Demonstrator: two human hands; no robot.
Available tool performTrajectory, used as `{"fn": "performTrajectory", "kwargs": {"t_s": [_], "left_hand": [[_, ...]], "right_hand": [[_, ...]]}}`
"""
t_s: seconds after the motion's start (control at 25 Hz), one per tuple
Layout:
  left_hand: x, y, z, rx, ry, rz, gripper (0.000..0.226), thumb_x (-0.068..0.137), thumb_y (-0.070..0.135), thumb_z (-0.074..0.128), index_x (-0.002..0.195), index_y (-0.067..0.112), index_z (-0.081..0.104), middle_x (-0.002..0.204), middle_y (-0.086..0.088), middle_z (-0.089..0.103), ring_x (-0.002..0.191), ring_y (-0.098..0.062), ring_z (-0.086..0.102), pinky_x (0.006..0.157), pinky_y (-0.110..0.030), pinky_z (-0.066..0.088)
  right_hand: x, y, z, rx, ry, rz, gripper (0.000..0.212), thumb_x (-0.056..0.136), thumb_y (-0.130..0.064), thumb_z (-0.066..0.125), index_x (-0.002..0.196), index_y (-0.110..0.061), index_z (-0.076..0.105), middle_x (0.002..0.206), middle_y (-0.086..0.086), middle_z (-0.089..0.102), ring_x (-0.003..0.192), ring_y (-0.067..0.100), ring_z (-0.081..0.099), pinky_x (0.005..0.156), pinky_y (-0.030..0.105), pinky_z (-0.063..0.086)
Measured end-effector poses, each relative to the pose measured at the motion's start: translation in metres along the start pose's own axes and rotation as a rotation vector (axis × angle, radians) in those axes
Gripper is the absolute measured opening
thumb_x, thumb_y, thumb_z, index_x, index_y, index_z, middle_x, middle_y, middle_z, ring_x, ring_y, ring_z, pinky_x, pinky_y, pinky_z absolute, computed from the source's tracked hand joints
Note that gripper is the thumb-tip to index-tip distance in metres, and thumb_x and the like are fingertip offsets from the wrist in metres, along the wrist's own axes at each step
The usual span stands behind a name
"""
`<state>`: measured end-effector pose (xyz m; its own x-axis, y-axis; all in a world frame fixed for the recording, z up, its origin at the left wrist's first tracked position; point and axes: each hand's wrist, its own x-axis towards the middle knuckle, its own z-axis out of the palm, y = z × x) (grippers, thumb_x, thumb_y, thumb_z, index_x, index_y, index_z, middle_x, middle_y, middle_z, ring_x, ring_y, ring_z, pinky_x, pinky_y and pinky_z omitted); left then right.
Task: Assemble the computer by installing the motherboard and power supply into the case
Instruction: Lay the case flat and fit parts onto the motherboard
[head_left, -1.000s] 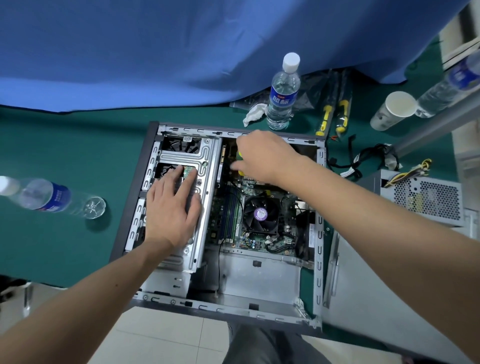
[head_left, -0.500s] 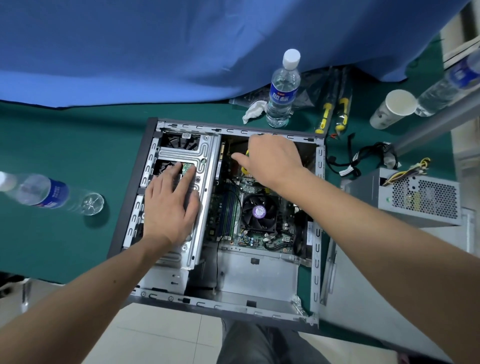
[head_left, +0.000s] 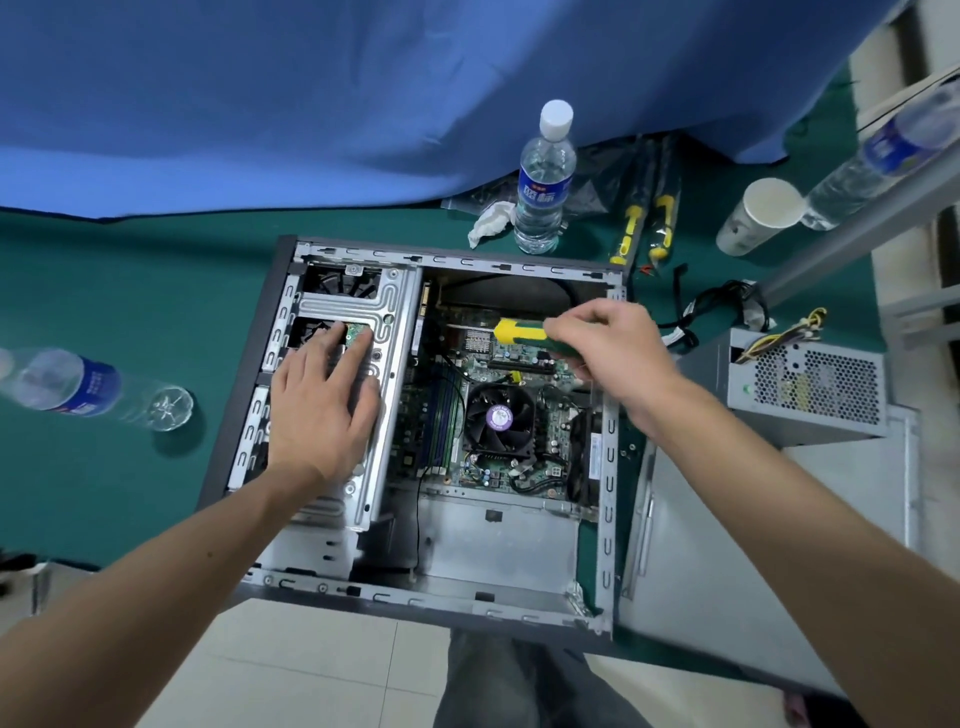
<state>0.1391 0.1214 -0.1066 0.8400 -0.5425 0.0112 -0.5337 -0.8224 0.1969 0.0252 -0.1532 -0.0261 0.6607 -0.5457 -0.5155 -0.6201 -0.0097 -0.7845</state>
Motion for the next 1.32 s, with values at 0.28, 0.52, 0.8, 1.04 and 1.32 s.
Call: {"fn": "performTrajectory", "kwargs": {"t_s": [0.28,0.52,0.8,1.04,1.32], "left_hand": [[-0.001,0.002,-0.002,0.06,-0.043,0.003,0.058,0.101,0.046,0.022,0.153,0.025,0.035,0.154,-0.016,0.035,0.142,-0.03,0.026,0.116,-0.047,0.02],[-0.029,0.048,-0.002,-0.013,-0.128,-0.116,0.069,0.099,0.054,0.013,0.159,0.019,0.013,0.165,-0.011,0.007,0.152,-0.028,0.001,0.122,-0.046,0.001],[-0.033,0.053,0.011,0.027,-0.074,-0.145,0.063,0.103,0.041,0.039,0.158,0.022,0.014,0.165,-0.009,0.009,0.152,-0.026,0.001,0.121,-0.05,0.004],[-0.037,0.054,0.014,0.042,-0.064,-0.161,0.064,0.102,0.042,0.041,0.158,0.023,0.016,0.165,-0.008,0.01,0.152,-0.024,0.001,0.121,-0.048,0.004],[-0.037,0.052,0.016,0.028,-0.03,-0.151,0.066,0.099,0.036,0.05,0.156,0.022,0.021,0.164,-0.009,0.014,0.152,-0.027,0.005,0.12,-0.051,0.007]], "right_hand": [[-0.043,0.062,-0.046,0.484,-0.127,0.098,0.011,0.087,-0.004,0.065,0.097,-0.008,0.062,0.091,0.022,0.069,0.074,0.029,0.068,0.073,0.04,0.059],[-0.071,0.119,-0.072,0.17,-0.127,0.113,0.032,0.076,0.0,0.061,0.101,-0.02,0.066,0.076,0.003,0.066,0.07,0.012,0.069,0.075,0.036,0.053],[-0.097,0.221,-0.029,-0.054,0.084,0.4,0.002,0.085,-0.007,0.069,0.083,-0.006,0.069,0.057,0.008,0.061,0.043,0.019,0.053,0.051,0.034,0.049],[-0.093,0.234,-0.011,-0.245,0.064,0.377,0.013,0.084,-0.018,0.076,0.081,-0.007,0.07,0.075,0.014,0.071,0.07,0.029,0.068,0.07,0.039,0.056],[-0.093,0.242,-0.005,-0.447,0.041,0.255,0.016,0.09,-0.023,0.066,0.081,-0.01,0.067,0.074,0.008,0.066,0.071,0.028,0.061,0.063,0.028,0.043]]}}
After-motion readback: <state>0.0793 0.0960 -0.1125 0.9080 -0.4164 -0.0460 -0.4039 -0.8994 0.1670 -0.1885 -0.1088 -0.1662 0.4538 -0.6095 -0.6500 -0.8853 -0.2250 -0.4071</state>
